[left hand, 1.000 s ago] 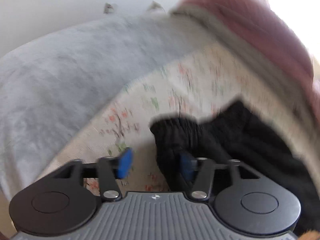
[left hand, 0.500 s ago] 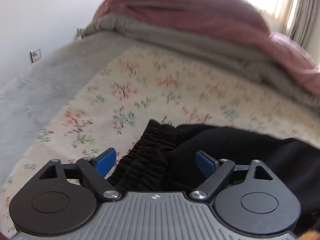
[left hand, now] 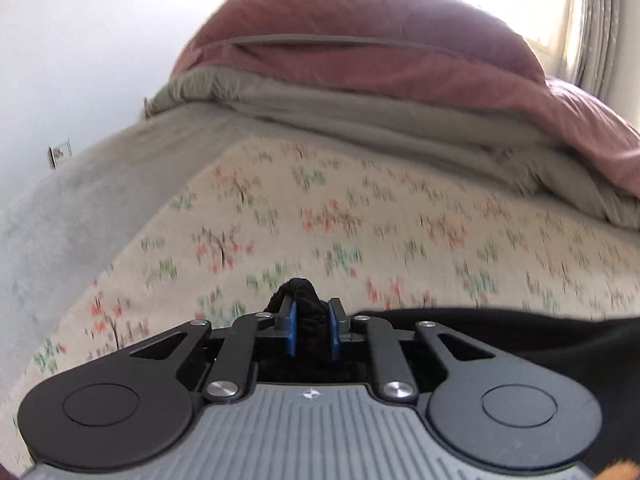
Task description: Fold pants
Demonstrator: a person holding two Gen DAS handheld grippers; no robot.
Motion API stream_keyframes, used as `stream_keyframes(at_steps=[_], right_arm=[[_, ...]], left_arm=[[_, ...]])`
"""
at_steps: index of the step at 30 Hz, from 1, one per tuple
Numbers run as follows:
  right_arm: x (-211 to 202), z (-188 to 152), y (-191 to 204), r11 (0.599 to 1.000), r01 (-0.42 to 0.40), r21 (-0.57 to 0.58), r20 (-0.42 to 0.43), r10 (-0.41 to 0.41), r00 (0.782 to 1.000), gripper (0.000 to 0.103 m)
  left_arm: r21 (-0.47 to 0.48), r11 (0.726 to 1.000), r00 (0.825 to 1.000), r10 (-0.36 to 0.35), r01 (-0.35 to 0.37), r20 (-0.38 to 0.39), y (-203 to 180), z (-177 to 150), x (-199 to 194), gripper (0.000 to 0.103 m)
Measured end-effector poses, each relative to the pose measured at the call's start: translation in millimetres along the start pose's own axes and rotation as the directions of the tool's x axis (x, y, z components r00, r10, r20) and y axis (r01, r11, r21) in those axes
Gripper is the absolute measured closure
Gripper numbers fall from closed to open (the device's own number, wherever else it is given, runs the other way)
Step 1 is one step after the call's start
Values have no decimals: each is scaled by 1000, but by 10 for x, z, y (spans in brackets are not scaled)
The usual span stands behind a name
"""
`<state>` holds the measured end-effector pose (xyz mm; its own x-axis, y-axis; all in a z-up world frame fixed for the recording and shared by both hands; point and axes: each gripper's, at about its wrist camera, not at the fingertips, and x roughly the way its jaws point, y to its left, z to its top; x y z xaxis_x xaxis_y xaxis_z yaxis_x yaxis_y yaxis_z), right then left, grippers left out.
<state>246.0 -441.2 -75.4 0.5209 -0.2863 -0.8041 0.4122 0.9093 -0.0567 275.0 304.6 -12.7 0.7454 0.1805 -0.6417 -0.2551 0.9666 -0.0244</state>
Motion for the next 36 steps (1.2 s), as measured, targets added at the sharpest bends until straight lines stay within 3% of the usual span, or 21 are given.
stream_keyframes(at_steps=[2, 5, 7, 10, 14, 16, 18, 20, 23, 25, 27, 28, 29, 31, 34, 35, 36], right_arm=[[-29, 36, 27, 998, -38, -41, 47, 40, 998, 89], [-133, 104, 108, 996, -28, -87, 111, 37, 993, 91], [-254, 186, 96, 998, -9, -63, 177, 20, 984, 92], [-428, 259, 55, 1000, -14, -9, 280, 16, 960, 92], [-515, 204, 144, 999, 50, 5, 393, -48, 918, 92], [-440, 145, 197, 995, 96, 4, 399, -90, 913, 92], [-245, 81, 256, 988, 149, -46, 339, -124, 932, 91], [54, 4, 303, 978, 172, -119, 199, -147, 969, 84], [116, -94, 264, 975, 186, -119, 212, -157, 964, 76], [71, -41, 274, 972, 194, -134, 198, -165, 966, 73], [-20, 34, 270, 974, 175, -143, 194, -145, 970, 64], [-33, 82, 279, 978, 156, -140, 208, -125, 970, 50], [-113, 132, 254, 983, 131, -129, 240, -97, 966, 29], [-221, 230, 213, 988, 108, -114, 291, -71, 954, 18], [-102, 398, 220, 978, 148, -145, 279, -103, 955, 22], [-4, 419, 225, 978, 146, -150, 257, -104, 961, 25], [100, 423, 224, 981, 124, -147, 233, -87, 969, 31]], left_arm=[[14, 999, 999, 32, -32, 29, -54, 70, 28, 68], [-41, 993, 988, 118, -115, 99, -30, 188, -1, 70], [-105, 988, 982, 128, -114, 137, 39, 248, -10, 70], [-36, 987, 975, 159, -155, 154, -76, 225, 70, 70], [-46, 983, 969, 180, -175, 169, -91, 95, 236, 69], [56, 981, 979, 183, -188, 91, -180, -19, 405, 68], [131, 964, 970, 219, -232, 102, -241, -97, 445, 65], [89, 975, 977, 196, -203, 88, -156, -66, 441, 57], [8, 986, 985, 166, -166, 43, 21, 56, 432, 45], [-28, 988, 986, 155, -153, 57, 111, 131, 358, 41], [-57, 986, 983, 164, -159, 83, 185, 178, 267, 27], [-84, 984, 983, 163, -156, 87, 240, 217, 247, 14], [-112, 983, 984, 155, -145, 83, 292, 241, 256, 9], [-123, 988, 995, 96, -92, 22, 321, 248, 382, 10], [-54, 997, 998, 54, -55, -19, 154, 167, 523, 23], [-16, 997, 997, 78, -78, -17, 68, 128, 554, 37], [18, 996, 996, 88, -88, -25, -16, 92, 594, 45]])
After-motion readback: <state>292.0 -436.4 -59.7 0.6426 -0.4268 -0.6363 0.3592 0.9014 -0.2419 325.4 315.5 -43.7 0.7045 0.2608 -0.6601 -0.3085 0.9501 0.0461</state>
